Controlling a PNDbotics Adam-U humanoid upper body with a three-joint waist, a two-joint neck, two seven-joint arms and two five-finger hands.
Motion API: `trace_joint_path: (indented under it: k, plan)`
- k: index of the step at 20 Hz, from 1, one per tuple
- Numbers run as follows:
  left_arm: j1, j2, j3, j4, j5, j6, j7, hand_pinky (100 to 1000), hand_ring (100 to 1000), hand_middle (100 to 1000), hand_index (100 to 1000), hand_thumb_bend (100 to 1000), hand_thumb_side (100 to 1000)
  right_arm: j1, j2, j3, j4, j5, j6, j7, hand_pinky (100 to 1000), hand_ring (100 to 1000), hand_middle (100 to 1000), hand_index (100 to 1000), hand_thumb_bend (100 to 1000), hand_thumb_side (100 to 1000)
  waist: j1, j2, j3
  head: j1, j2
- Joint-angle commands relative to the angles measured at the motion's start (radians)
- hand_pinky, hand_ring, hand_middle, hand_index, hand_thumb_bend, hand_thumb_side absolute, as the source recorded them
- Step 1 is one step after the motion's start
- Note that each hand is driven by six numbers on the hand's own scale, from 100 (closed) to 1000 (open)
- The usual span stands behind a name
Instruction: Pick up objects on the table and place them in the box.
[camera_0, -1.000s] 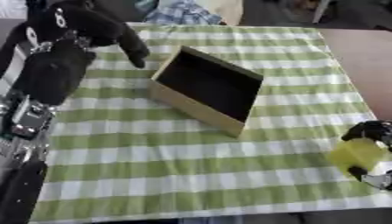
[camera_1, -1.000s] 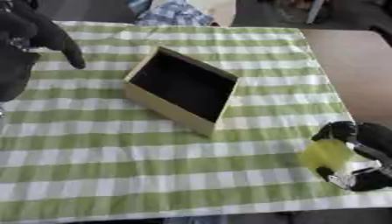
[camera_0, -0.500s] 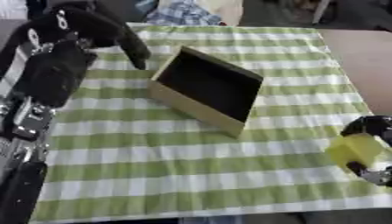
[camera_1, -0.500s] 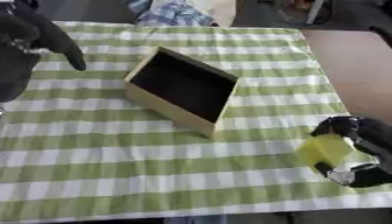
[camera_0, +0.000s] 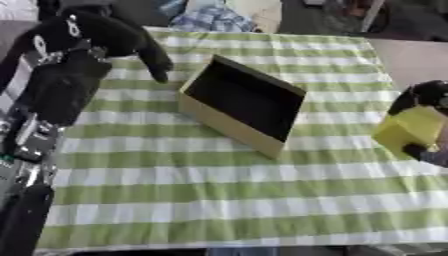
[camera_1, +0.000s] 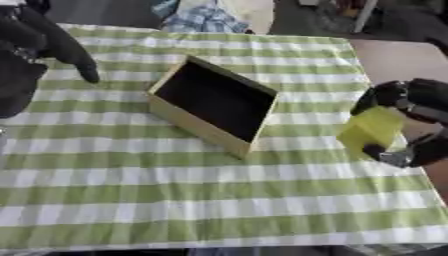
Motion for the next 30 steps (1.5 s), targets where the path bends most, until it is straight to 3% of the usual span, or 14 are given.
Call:
trace_joint_path:
  k: [1,11,17,22,30]
  plan:
    - [-0.022,-0.007,-0.001,-0.014,0.011,0.002,-0.005,554,649,632,787,100,672,-0.092,-0.038,0.024,0.019,-0.039,-0.008,0.053,125,507,558,723,100,376,0.001,-0.013,0.007,-0.016,0.006]
    - [-0.043,-0.029,-0.008,-0.014,0.027,0.009,-0.018,553,648,632,788,100,672,-0.435,0.109,0.096,0.222,-0.127,-0.016,0.214,105,493,549,725,100,397,0.009,0.008,0.041,-0.045,-0.018]
    - [-0.052,-0.038,-0.012,-0.014,0.034,0.01,-0.027,552,648,633,788,100,672,-0.63,0.258,0.112,0.423,-0.117,-0.023,0.302,102,485,539,725,100,425,0.014,0.018,0.051,-0.057,-0.021]
    - [-0.058,-0.046,-0.012,-0.014,0.038,0.01,-0.03,553,649,633,788,100,672,-0.712,0.355,0.098,0.522,-0.078,-0.041,0.334,100,483,535,728,100,434,0.017,0.024,0.059,-0.066,-0.015]
    - [-0.072,-0.071,-0.006,-0.014,0.048,0.012,-0.016,558,652,637,787,100,668,-0.758,0.463,0.091,0.586,-0.039,-0.051,0.36,103,486,533,730,100,481,0.02,0.027,0.083,-0.081,-0.013]
